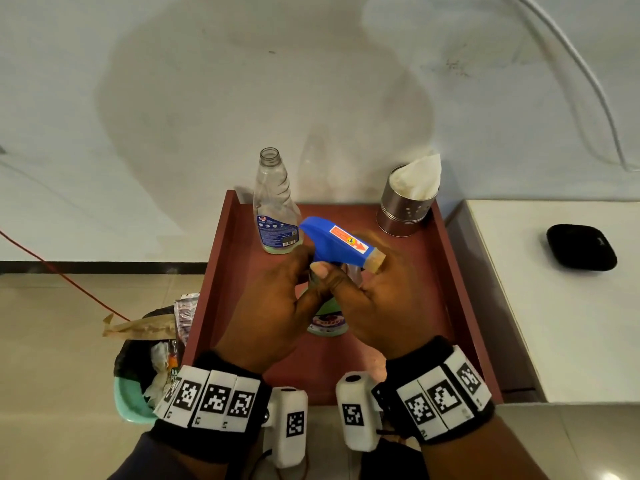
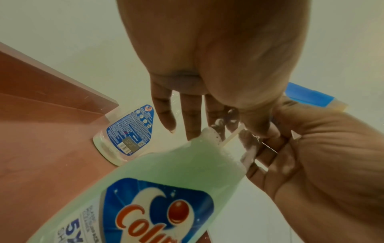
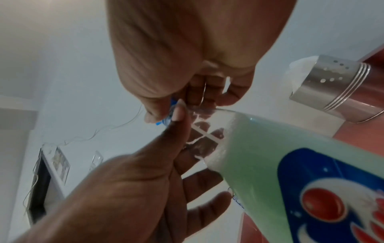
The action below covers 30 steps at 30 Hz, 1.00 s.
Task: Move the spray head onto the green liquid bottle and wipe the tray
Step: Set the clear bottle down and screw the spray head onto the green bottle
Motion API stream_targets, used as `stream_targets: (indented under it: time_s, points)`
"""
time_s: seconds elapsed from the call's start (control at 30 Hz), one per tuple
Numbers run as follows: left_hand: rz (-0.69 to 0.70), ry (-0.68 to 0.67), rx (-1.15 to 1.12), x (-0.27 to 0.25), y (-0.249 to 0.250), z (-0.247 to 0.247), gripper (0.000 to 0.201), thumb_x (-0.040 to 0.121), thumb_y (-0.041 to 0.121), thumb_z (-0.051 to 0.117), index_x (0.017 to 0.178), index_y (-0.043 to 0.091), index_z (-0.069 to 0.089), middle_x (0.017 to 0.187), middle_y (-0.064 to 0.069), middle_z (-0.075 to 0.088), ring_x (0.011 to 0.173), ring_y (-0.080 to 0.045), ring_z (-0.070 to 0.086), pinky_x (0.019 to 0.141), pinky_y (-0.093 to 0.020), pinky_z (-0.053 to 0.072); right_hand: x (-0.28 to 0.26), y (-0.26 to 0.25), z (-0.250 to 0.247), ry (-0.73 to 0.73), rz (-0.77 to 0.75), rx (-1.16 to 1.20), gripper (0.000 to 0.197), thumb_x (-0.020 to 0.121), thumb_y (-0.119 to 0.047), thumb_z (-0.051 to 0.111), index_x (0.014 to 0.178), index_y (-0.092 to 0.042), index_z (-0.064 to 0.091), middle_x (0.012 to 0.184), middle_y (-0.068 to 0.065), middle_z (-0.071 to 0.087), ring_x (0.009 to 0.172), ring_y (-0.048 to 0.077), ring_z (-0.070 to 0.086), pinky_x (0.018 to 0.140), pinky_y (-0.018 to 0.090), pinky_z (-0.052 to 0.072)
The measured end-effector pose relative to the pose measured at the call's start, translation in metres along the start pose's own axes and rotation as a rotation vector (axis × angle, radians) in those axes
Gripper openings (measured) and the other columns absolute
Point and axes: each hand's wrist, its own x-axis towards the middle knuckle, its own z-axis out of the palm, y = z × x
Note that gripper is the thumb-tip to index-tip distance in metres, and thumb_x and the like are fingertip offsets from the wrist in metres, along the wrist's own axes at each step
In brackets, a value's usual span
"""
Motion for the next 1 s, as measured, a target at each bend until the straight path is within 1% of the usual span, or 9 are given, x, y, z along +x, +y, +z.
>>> stream_targets:
  time_s: [0.13, 0.27, 0.4, 0.5, 0.57, 0.7, 0.8, 0.9, 1.0]
  points:
    - [-0.022, 0.023, 0.034, 0.000, -0.001, -0.001, 0.028, 0.098, 0.026, 0.063, 0.125, 0.030, 0.059, 0.112, 0.017, 0.072, 0.107, 0.007, 0.066, 0.090, -0.016, 0.053, 0.002, -0.001, -0.001, -0.068, 0.031, 0.062, 0.033, 0.091, -0.031, 0.072, 0.119, -0.014, 0.072, 0.104, -0.003, 0.074, 0.097, 0.012, 0.071, 0.085, 0.029, 0.057]
    - [-0.010, -0.034, -0.010, -0.001, 0.000, -0.006, 0.033, 0.097, 0.027, 0.066, 0.128, 0.033, 0.059, 0.116, 0.019, 0.071, 0.109, 0.006, 0.066, 0.093, -0.019, 0.053, 0.005, 0.001, -0.015, -0.213, 0.008, 0.160, 0.020, 0.091, -0.017, 0.073, 0.109, -0.008, 0.072, 0.099, 0.000, 0.069, 0.090, 0.012, 0.069, 0.078, 0.020, 0.055]
    - [0.001, -0.083, -0.060, 0.001, 0.002, -0.009, 0.033, 0.093, 0.034, 0.067, 0.125, 0.034, 0.061, 0.119, 0.026, 0.069, 0.110, 0.006, 0.066, 0.092, -0.012, 0.049, 0.005, 0.003, -0.025, -0.295, 0.003, 0.214, 0.023, 0.087, -0.009, 0.076, 0.109, -0.004, 0.072, 0.100, 0.003, 0.068, 0.090, 0.008, 0.068, 0.079, 0.018, 0.053]
    - [-0.002, -0.094, -0.049, 0.000, -0.001, -0.011, 0.034, 0.088, 0.044, 0.071, 0.119, 0.040, 0.061, 0.117, 0.028, 0.068, 0.108, 0.008, 0.066, 0.091, -0.007, 0.047, 0.005, 0.005, -0.030, -0.332, 0.034, 0.242, 0.020, 0.089, -0.009, 0.073, 0.109, -0.003, 0.073, 0.104, 0.012, 0.069, 0.092, 0.021, 0.069, 0.079, 0.027, 0.056]
    - [-0.011, -0.101, -0.060, 0.000, -0.003, -0.010, 0.037, 0.085, 0.046, 0.068, 0.120, 0.034, 0.064, 0.116, 0.024, 0.070, 0.109, 0.006, 0.066, 0.091, -0.009, 0.047, 0.006, 0.006, -0.031, -0.347, 0.045, 0.248, 0.019, 0.090, -0.009, 0.072, 0.107, -0.004, 0.073, 0.106, 0.016, 0.068, 0.093, 0.022, 0.069, 0.079, 0.022, 0.055]
    - [-0.019, -0.090, -0.072, 0.001, -0.004, -0.006, 0.036, 0.092, 0.037, 0.069, 0.125, 0.025, 0.063, 0.115, 0.018, 0.071, 0.109, 0.004, 0.067, 0.091, -0.010, 0.049, 0.005, 0.007, -0.019, -0.197, 0.015, 0.157, 0.022, 0.089, -0.021, 0.076, 0.107, -0.008, 0.074, 0.100, 0.005, 0.071, 0.091, 0.015, 0.071, 0.082, 0.026, 0.057]
    - [-0.019, -0.072, -0.064, 0.002, -0.001, -0.005, 0.034, 0.094, 0.030, 0.064, 0.127, 0.032, 0.057, 0.112, 0.030, 0.069, 0.107, 0.010, 0.065, 0.087, -0.006, 0.047, 0.002, 0.004, -0.008, -0.040, -0.027, 0.044, 0.031, 0.086, -0.033, 0.078, 0.108, -0.011, 0.075, 0.095, 0.000, 0.072, 0.089, 0.014, 0.071, 0.080, 0.031, 0.056]
    - [-0.028, -0.059, -0.028, 0.002, 0.002, -0.005, 0.033, 0.093, 0.035, 0.061, 0.124, 0.042, 0.054, 0.108, 0.039, 0.066, 0.106, 0.015, 0.063, 0.087, -0.003, 0.045, 0.001, 0.002, -0.008, -0.030, -0.072, 0.009, 0.032, 0.087, -0.034, 0.076, 0.109, -0.010, 0.074, 0.091, -0.016, 0.068, 0.089, 0.001, 0.067, 0.075, 0.015, 0.050]
    - [-0.024, -0.054, -0.026, 0.002, 0.002, -0.003, 0.032, 0.095, 0.035, 0.061, 0.126, 0.042, 0.056, 0.112, 0.031, 0.068, 0.109, 0.009, 0.064, 0.092, -0.010, 0.049, 0.002, 0.004, -0.009, -0.107, -0.088, 0.003, 0.028, 0.092, -0.029, 0.070, 0.111, -0.008, 0.072, 0.089, -0.025, 0.062, 0.087, -0.011, 0.062, 0.079, 0.002, 0.042]
